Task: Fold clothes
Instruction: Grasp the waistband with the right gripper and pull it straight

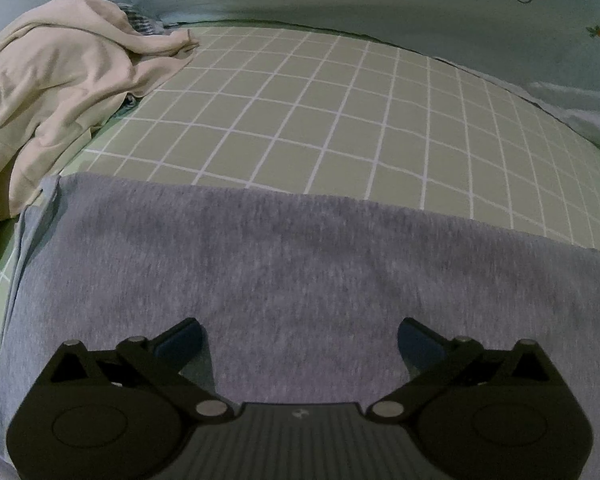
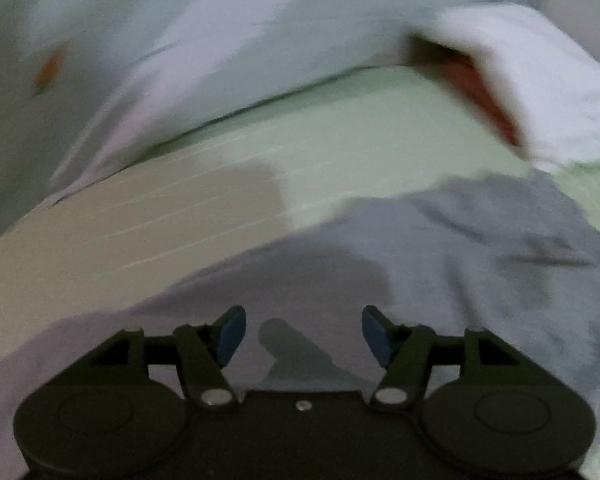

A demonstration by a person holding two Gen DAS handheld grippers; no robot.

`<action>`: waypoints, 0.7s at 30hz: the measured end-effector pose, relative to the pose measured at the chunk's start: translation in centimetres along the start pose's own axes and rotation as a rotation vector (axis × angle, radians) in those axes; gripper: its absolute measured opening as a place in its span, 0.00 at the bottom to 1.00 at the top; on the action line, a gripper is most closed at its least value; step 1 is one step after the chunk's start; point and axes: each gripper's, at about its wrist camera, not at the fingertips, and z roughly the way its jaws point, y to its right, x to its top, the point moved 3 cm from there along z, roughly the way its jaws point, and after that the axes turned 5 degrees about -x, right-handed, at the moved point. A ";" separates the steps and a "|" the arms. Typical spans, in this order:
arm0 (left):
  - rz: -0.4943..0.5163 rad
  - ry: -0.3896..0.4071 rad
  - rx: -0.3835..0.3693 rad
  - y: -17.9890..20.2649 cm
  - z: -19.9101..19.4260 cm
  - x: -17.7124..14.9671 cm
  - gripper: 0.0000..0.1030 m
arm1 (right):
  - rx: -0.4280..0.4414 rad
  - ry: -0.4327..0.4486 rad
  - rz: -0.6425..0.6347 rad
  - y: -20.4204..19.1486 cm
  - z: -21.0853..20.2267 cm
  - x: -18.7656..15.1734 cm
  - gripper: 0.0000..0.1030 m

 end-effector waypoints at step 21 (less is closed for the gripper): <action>-0.015 -0.006 0.006 0.1 0.1 0.2 1.00 | -0.219 0.046 0.098 12.6 7.3 8.0 0.49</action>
